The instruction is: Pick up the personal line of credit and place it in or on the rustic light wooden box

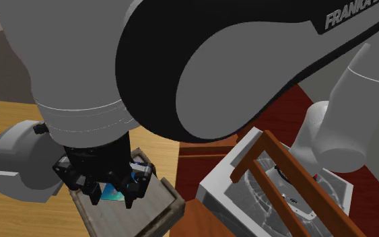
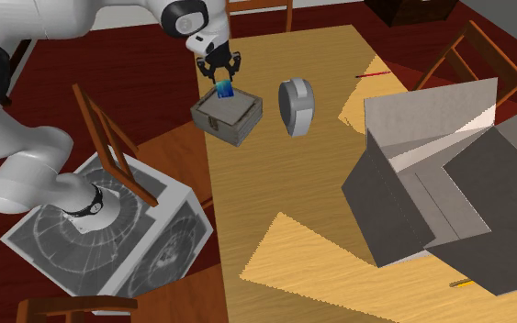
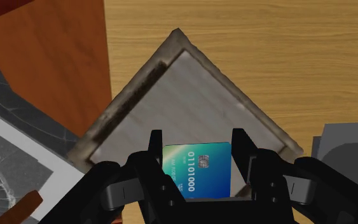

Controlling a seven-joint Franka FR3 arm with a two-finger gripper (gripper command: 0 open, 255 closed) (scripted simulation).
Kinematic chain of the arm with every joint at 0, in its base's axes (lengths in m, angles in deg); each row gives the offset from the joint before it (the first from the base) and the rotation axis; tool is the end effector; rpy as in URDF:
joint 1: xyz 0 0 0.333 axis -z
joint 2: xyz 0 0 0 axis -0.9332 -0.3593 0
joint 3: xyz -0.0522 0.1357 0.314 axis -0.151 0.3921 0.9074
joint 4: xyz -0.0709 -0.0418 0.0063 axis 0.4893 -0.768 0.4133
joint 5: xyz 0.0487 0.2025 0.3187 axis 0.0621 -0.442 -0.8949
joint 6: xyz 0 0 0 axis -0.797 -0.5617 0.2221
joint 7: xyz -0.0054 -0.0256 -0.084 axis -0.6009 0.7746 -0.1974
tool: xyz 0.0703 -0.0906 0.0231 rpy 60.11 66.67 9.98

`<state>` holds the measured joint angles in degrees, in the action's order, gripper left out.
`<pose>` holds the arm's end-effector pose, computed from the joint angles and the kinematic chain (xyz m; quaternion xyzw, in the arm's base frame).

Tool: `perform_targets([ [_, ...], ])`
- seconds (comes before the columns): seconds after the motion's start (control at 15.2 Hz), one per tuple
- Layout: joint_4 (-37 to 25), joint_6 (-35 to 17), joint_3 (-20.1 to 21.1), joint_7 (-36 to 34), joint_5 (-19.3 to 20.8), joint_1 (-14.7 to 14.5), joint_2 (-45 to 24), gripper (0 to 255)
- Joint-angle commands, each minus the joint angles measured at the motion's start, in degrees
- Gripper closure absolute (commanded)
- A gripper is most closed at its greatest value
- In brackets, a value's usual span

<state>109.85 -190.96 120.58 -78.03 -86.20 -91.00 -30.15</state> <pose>0.2712 0.5160 0.5270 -0.9031 0.4229 0.0598 0.0435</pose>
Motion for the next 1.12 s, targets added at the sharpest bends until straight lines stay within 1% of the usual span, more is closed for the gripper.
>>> perform_targets([
  [0.0, 0.86, -1.40, 0.03, -0.27, 0.45, -0.19, -0.65, 255],
  [0.66, 6.73, -9.21, -0.17, -0.72, 2.08, -0.68, -3.13, 255],
  [1.06, 6.73, -9.21, -0.18, -0.72, 2.08, -0.69, -3.13, 255],
])
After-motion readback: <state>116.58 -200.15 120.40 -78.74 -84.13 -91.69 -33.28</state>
